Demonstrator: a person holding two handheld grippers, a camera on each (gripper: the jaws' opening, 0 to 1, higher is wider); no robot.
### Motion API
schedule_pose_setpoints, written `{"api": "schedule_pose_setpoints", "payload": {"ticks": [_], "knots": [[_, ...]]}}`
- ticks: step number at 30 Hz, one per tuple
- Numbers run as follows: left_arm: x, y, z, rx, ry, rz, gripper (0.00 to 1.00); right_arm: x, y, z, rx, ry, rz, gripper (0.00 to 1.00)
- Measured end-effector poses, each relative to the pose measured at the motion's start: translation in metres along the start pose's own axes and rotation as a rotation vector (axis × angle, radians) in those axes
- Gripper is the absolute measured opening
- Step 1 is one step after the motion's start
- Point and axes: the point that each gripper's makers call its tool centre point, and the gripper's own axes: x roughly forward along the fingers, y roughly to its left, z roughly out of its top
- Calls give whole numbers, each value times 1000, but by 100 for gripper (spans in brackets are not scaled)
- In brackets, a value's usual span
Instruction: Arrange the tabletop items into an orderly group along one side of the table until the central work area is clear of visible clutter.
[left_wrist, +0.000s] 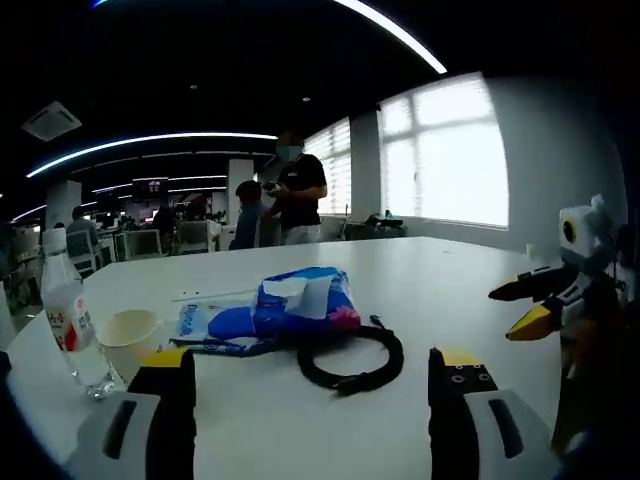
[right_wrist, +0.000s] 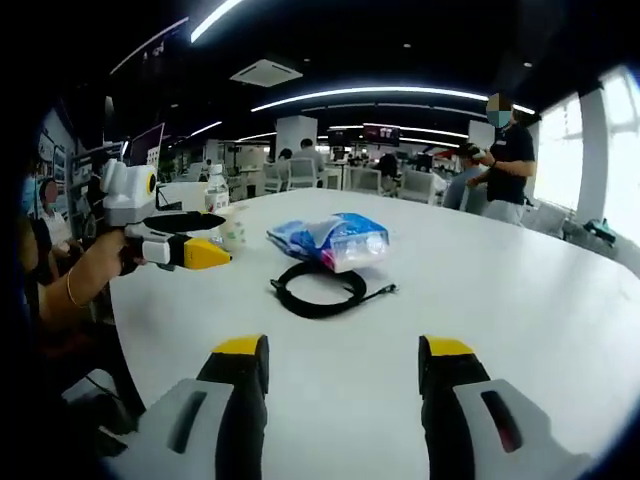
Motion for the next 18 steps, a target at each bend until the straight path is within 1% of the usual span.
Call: {"api": "schedule_pose_setpoints", "payload": {"ticks": [4,8,12,14,17,18], "knots": [[7,-3,1,10,6,0,96,12,-1,2,10,9,0,58],[15,-5,-2,10,24,-2,96,21,0,6,26,6,14,58],[23,-3,-8,-2,56,6,94,36,-7,6,36,25,-17,58],[26,-3,-9,-15,60,4,94,41,-7,6,46,30,-17,58],[30,-2,-10,-13,65,7,93,51,-6,5,63,42,-10,58],[31,-1,-10,-10,67,8,93,54,-7,4,63,50,-17,58]]}}
